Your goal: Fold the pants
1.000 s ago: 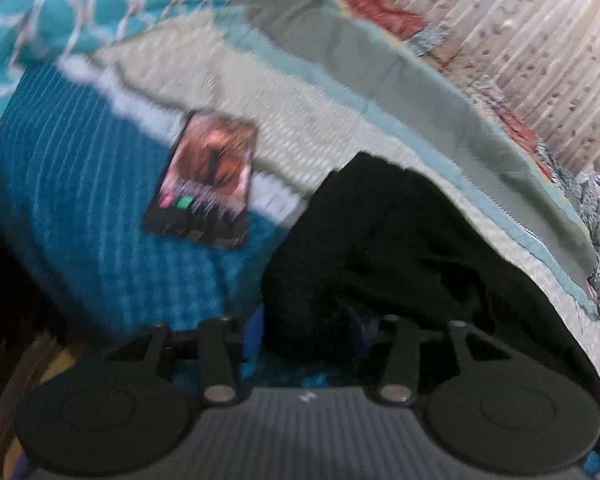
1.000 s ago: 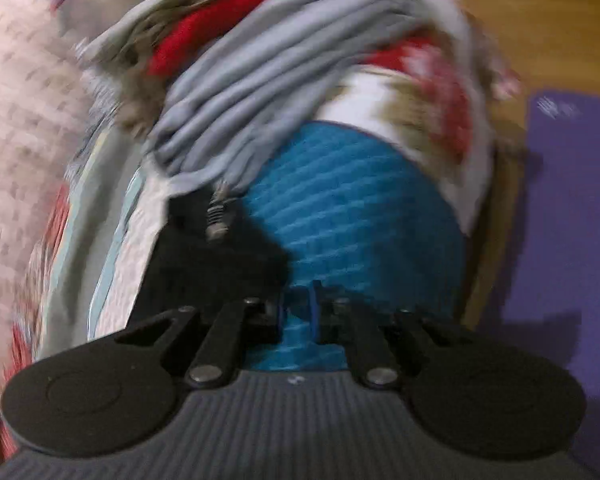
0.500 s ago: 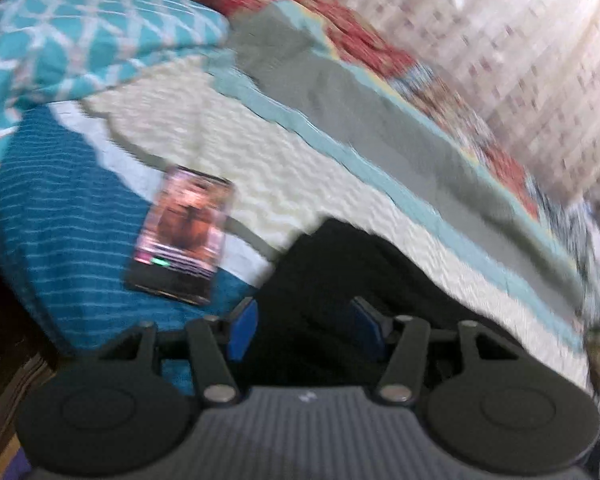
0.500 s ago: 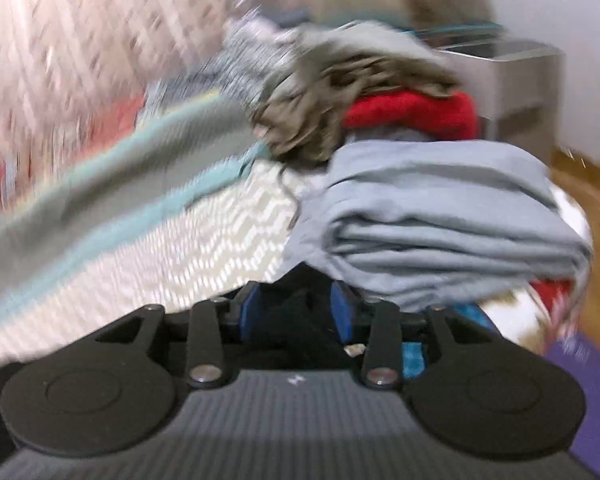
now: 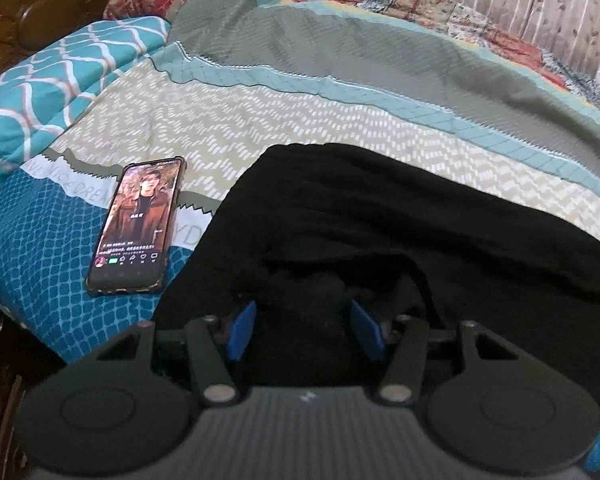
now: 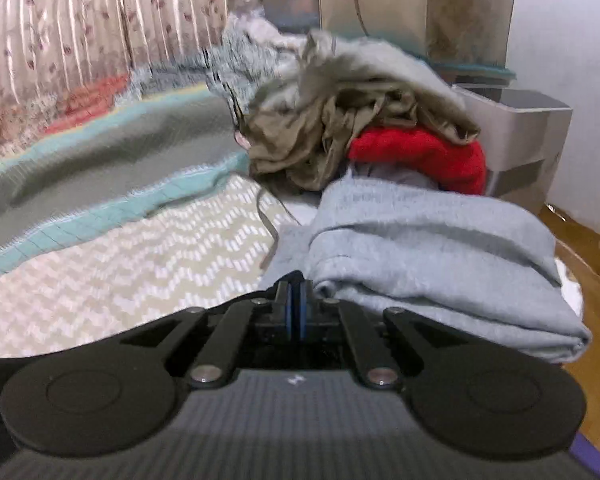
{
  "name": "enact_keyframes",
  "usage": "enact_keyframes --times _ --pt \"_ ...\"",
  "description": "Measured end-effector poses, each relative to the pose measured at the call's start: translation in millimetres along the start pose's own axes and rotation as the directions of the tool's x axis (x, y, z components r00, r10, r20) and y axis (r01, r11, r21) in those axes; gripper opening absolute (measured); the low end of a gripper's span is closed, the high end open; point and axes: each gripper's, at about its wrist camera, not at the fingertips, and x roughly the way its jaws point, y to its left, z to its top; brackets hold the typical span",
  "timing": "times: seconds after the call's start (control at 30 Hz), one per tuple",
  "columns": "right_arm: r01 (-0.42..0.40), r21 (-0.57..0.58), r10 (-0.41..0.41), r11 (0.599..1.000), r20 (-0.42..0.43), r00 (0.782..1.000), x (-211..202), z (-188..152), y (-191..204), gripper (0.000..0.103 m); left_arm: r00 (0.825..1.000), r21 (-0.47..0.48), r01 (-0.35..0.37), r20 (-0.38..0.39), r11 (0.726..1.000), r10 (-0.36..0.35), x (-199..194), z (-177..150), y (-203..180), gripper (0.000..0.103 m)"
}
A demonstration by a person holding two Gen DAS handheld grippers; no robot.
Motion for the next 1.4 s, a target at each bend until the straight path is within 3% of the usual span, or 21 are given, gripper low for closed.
enact_keyframes --times 0.07,0.1,0.13,0.2,0.27,0.33,0.43,0.53,0.6,0.7,0.8,0.9,1.0,1.17,1.27,1.4 --pt "0.028 -0.039 -0.031 0.999 -0.06 0.998 22.0 -13.2 1.8 0.007 1.0 0.023 -0.023 -0.006 0.999 0.023 0.2 -2.1 -4.4 0.053" --pt "0.048 -0.054 -0.051 0.997 -0.049 0.998 21.3 -16.6 5.0 0.01 1.0 0.025 -0.023 -0.004 0.999 0.023 -2.2 -2.2 -5.5 0.053" --pt "0.058 -0.055 -0.06 0.997 -0.029 0.998 15.6 -16.9 8.8 0.012 1.0 0.019 -0.013 0.0 1.0 0.013 -6.2 -1.4 -3.8 0.053" --pt "0.063 -0.018 -0.063 0.998 0.009 0.998 -3.1 -14.4 12.7 0.032 1.0 -0.015 0.018 0.014 1.0 -0.018 -16.3 0.7 2.8 0.053" --pt "0.056 0.003 -0.056 0.998 0.094 0.994 -28.2 -17.0 16.4 0.033 0.998 -0.055 0.041 0.049 0.998 -0.039 -28.8 4.1 11.6 0.053" --pt "-0.014 0.012 0.012 1.0 0.121 0.993 -54.7 -25.7 24.6 0.035 0.994 -0.081 0.055 0.103 0.995 -0.046 -41.5 7.4 18.8 0.052" --pt "-0.174 0.008 0.173 0.985 0.084 0.981 -80.3 -43.2 43.4 0.035 0.986 -0.072 0.09 0.144 0.993 -0.079 -48.5 9.4 18.0 0.052" --pt "-0.31 -0.018 0.311 0.95 0.008 0.95 -89.2 -66.3 73.5 0.035 0.986 -0.015 0.098 0.135 0.995 -0.095 -39.9 6.8 5.1 0.052" --pt "-0.379 -0.006 0.378 0.925 -0.054 0.924 -90.3 -80.5 96.2 0.035 0.991 0.02 0.076 0.112 0.997 -0.078 -28.2 3.4 -4.3 0.052" --pt "-0.434 -0.03 0.426 0.9 -0.137 0.894 -89.1 -102.0 138.5 0.034 0.999 0.096 -0.035 0.028 0.995 0.032 5.2 -5.7 -13.1 0.051" --pt "-0.371 -0.066 0.344 0.927 -0.253 0.904 -68.2 -121.2 161.7 0.034 0.998 0.135 -0.068 0.017 0.989 0.067 24.3 -19.2 -13.6 0.053" --pt "-0.375 -0.037 0.357 0.926 -0.237 0.904 -68.6 -118.2 160.9 0.034 0.997 0.154 -0.068 0.035 0.986 0.063 11.3 -18.1 -16.2 0.052" --pt "-0.364 0.024 0.361 0.931 -0.201 0.911 -80.5 -109.1 159.4 0.04 0.999 0.073 0.013 0.043 0.997 -0.016 -13.7 -11.9 -3.8 0.053" --pt "-0.35 0.215 0.379 0.912 -0.109 0.919 -95.8 -97.4 122.2 0.04 0.973 -0.008 0.129 0.194 0.992 -0.125 -57.4 5.9 3.6 0.053" --pt "-0.328 0.269 0.361 0.906 -0.081 0.929 -98.8 -98.5 108.8 0.04 0.96 0.033 0.18 0.213 0.983 -0.182 -57.9 15.4 -13.4 0.053" --pt "-0.31 0.351 0.352 0.884 -0.06 0.934 -103.1 -107.1 97.4 0.04 0.966 0.114 0.185 0.161 0.976 -0.201 -33.7 16.4 -44.7 0.052"
